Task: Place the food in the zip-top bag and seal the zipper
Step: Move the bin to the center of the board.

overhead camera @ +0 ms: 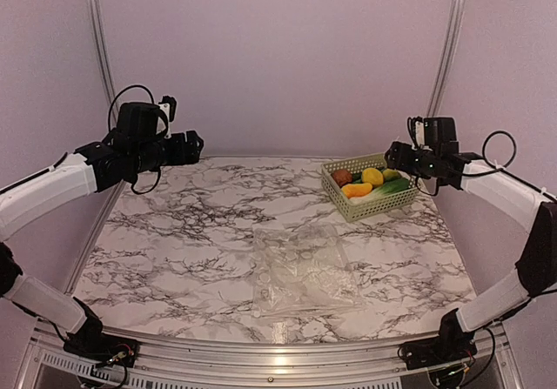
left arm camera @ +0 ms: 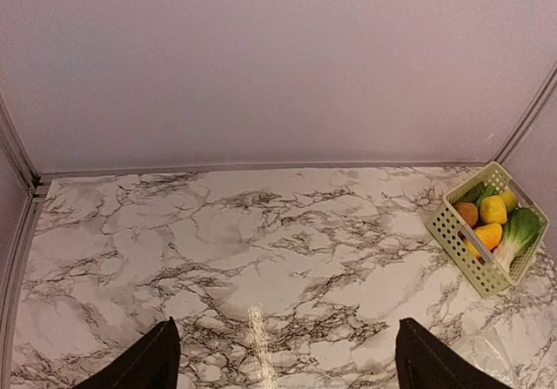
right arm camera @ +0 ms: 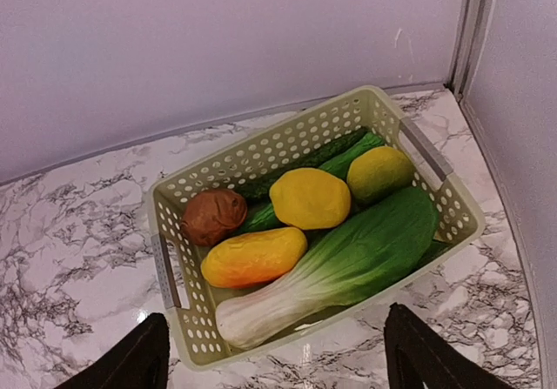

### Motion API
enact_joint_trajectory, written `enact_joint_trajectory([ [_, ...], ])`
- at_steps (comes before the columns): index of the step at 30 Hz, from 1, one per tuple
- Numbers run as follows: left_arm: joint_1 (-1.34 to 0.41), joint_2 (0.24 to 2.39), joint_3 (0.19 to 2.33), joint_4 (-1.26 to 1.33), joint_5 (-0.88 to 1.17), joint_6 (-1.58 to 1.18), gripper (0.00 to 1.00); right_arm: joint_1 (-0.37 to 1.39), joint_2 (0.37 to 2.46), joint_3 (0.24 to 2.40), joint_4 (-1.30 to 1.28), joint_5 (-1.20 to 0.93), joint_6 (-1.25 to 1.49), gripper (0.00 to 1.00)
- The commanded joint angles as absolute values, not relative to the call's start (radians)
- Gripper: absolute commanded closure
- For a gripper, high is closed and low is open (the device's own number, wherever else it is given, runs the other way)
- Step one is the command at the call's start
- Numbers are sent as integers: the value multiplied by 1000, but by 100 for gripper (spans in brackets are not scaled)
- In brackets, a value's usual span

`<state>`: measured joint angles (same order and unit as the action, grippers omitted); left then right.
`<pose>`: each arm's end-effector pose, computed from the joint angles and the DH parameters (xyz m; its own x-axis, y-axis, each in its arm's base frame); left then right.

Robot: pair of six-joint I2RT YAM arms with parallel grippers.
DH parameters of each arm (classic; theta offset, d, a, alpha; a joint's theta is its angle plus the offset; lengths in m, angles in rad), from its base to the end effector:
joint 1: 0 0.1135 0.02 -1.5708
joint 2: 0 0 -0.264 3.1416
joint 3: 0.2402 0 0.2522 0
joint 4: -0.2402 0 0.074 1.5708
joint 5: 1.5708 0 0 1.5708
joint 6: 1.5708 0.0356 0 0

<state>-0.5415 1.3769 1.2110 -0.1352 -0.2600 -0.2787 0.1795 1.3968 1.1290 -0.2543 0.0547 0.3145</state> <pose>0.2825 -0.1592 0.3591 -0.3235 -0.1157 -0.9391 0.2067 0.9599 -0.1894 0.3165 0.0555 0.3119 -0.5073 0.2219 -0.8327 0.0266 0.9699 0.2422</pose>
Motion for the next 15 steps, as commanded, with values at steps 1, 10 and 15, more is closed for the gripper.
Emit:
enact_joint_trajectory([
  [1, -609, 1428, 1179, -249, -105, -282, 14, 206, 1459, 1184, -279, -71, 254, 17],
  [10, -724, 1556, 1198, -365, 40, -304, 18, 307, 1801, 1530, -486, -129, 139, 49],
  [15, -743, 1600, 1213, -417, 79, -331, 18, 414, 2012, 1754, -597, -65, 69, 57],
])
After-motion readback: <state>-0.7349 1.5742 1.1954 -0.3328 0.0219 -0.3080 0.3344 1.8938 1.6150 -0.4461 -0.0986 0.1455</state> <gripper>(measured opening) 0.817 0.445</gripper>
